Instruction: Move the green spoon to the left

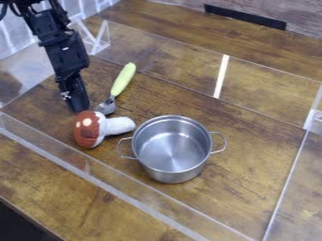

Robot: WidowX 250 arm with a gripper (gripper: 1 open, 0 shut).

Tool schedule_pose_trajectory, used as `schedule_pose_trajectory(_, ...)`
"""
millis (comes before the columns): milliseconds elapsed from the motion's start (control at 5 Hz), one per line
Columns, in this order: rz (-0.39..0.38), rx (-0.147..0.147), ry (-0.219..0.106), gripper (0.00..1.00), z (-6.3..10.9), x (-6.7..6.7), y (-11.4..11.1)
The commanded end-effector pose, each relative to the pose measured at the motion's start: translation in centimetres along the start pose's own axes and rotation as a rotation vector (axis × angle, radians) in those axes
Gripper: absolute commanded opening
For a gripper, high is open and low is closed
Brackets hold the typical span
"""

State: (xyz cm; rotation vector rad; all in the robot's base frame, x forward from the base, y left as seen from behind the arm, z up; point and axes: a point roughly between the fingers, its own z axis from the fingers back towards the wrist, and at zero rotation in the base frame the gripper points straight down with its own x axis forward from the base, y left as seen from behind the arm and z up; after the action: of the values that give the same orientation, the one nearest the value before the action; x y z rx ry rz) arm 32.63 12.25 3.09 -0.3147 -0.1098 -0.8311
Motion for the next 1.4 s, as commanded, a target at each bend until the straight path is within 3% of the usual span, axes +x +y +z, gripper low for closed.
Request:
schedule_pose_trajectory(0, -0.045, 0.055, -0.012, 0.0, 2.7, 1.2, 0.8)
schedule_pose_trajectory(200, -0.076, 0.019, -0.003, 1.0, 2.0, 1.6, 1.1)
schedule_pose_trajectory(400, -0.085, 0.0, -0.001, 1.0, 2.0, 1.0, 1.5)
schedule_pose_trajectory(600, -0.095, -0.013, 0.0, 0.0, 2.0, 0.3, 1.9)
schedule_pose_trajectory(1200, -0.252, -0.089, 0.03, 0.0, 1.8, -0.2, 0.3)
